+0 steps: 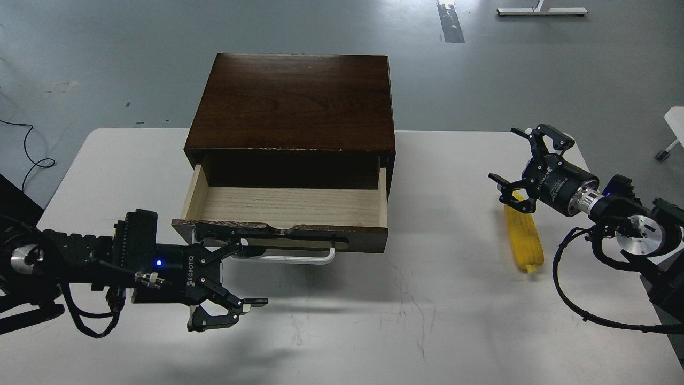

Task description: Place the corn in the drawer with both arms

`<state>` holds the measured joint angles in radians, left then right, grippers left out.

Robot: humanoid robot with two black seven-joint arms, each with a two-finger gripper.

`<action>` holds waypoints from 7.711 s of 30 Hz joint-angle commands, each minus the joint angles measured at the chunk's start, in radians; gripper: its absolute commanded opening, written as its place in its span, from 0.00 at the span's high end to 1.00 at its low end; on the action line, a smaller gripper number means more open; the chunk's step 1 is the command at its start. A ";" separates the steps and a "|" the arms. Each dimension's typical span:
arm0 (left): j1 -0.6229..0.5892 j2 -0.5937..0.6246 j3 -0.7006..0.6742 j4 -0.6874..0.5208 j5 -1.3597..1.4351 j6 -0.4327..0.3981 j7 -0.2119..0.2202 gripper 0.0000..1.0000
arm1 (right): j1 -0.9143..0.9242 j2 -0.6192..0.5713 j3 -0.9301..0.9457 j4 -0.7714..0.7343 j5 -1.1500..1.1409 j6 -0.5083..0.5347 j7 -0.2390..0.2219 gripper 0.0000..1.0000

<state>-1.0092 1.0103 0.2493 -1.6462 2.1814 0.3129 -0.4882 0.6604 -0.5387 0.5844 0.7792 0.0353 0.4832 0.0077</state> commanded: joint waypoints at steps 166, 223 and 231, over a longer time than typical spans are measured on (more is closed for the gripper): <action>0.153 -0.122 -0.441 0.807 -2.356 -0.695 0.160 0.02 | 0.105 -0.176 -0.491 0.256 -1.499 -0.382 0.146 0.97; 0.153 -0.190 -0.444 0.927 -2.349 -0.738 0.169 0.02 | 0.759 0.147 -0.687 0.433 -2.180 -0.719 0.481 1.00; 0.153 -0.187 -0.444 0.927 -2.349 -0.739 0.168 0.02 | 0.708 0.232 -0.716 0.336 -2.180 -0.716 0.481 1.00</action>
<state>-0.8561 0.8216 -0.1947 -0.7195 -0.1672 -0.4251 -0.3200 1.3829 -0.3200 -0.1309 1.1407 -2.1446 -0.2325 0.4887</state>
